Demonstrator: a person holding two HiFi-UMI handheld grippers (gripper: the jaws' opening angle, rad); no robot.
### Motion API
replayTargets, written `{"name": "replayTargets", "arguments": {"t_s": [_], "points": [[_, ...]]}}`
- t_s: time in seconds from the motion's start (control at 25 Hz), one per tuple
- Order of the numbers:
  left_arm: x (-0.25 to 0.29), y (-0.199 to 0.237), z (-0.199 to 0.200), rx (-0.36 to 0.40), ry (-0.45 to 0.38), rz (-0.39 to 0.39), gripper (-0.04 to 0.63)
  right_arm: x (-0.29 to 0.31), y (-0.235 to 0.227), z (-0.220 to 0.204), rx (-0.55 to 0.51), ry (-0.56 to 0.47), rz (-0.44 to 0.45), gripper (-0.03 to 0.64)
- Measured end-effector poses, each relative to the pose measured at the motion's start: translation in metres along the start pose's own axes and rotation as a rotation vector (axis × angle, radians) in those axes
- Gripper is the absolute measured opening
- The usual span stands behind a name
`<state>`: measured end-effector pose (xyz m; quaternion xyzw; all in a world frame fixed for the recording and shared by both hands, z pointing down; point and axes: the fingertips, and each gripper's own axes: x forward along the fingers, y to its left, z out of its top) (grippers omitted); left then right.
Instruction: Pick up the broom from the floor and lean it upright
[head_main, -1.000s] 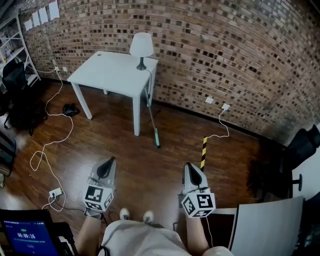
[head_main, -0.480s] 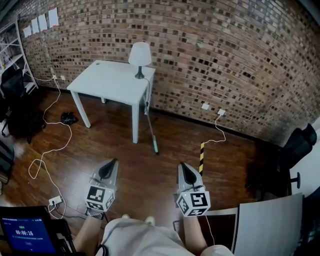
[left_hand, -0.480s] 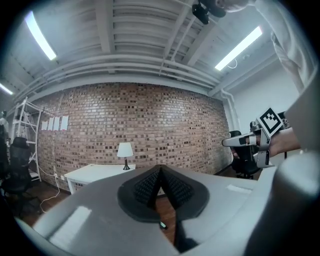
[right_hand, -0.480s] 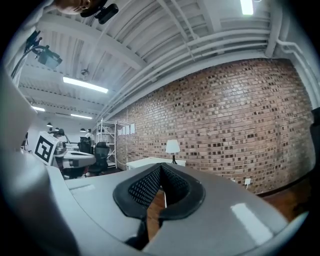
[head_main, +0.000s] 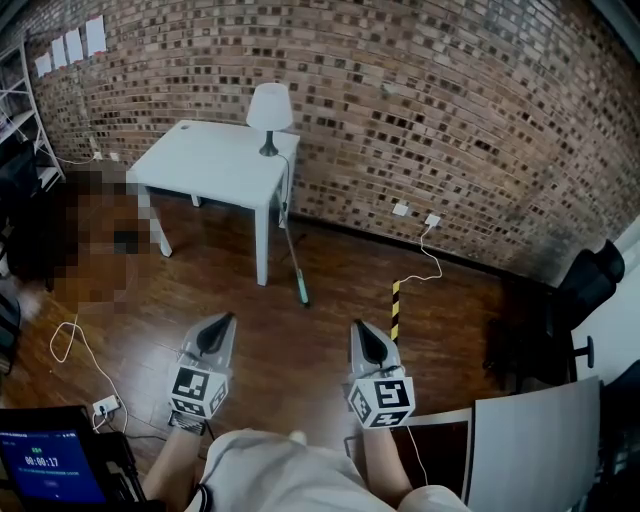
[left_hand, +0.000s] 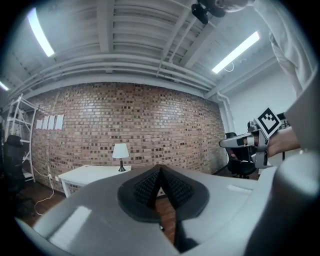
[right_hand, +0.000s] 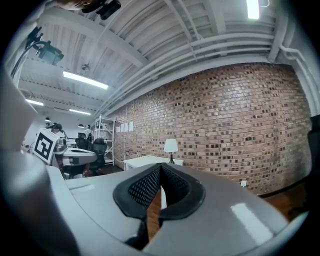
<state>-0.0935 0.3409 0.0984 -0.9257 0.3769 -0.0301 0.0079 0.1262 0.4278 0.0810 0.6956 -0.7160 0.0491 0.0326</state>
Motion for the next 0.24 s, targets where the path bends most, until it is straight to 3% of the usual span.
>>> {"name": "replayTargets", "arguments": {"t_s": [0.24], "points": [[0.0041,-0.0015,-0.0026,0.003,-0.005,-0.005,0.000,0.0023,-0.0011,-0.0053,-0.004,0.001,0.000,0.011]]}}
